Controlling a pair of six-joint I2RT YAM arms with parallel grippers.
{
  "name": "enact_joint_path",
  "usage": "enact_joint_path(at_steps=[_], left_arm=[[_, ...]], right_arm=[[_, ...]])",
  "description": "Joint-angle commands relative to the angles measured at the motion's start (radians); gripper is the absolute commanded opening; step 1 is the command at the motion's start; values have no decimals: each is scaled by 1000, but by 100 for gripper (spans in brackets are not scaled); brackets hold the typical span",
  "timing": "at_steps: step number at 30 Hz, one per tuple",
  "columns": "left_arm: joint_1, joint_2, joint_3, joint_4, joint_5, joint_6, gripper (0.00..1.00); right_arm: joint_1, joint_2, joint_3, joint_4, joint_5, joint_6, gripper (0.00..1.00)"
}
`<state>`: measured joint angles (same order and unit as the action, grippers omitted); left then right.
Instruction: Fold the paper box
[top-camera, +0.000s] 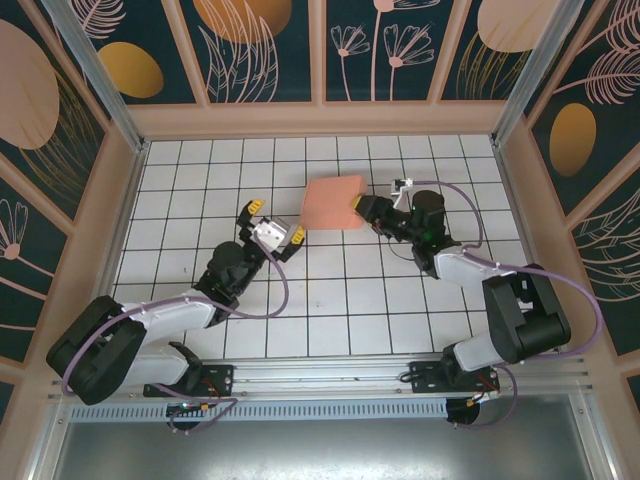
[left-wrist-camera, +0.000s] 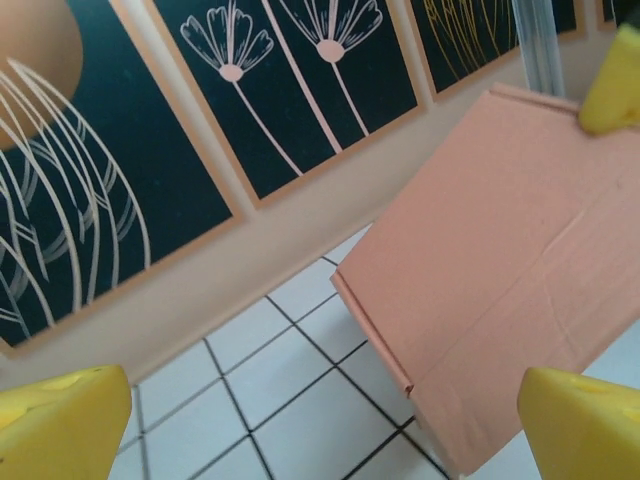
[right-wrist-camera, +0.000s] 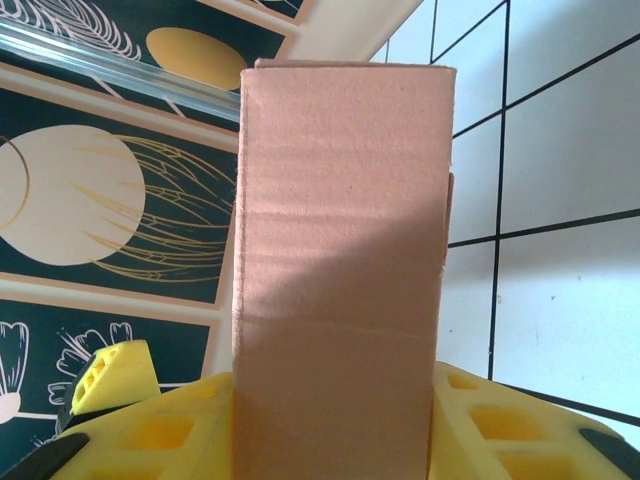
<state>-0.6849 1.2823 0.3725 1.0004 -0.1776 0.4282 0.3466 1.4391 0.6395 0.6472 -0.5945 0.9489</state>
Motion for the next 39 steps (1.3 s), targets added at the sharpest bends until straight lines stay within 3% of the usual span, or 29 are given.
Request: enact_joint_path(at_steps=[1,7,10,15,27,39], left_arm=[[-47,7,-13,95,-113,267,99],[-113,197,-65,505,-291,549,99],[-133,303,-57,693,-314,675,99],[-146,368,-10,803,-320,695,99],[-153,396,27,785,-275,722,97],[-155,402,44,755,-291,748,85]], right_arm=[[-9,-52,22,1,10,22,43],[-9,-93,32,26,-10,68,43],[-7,-109,23,74,-36,119,43],[0,-146,11,114,-61,177,43],[56,-165,-44,165,-68,262,41],[81,-174,-60,120,-97,280,41]])
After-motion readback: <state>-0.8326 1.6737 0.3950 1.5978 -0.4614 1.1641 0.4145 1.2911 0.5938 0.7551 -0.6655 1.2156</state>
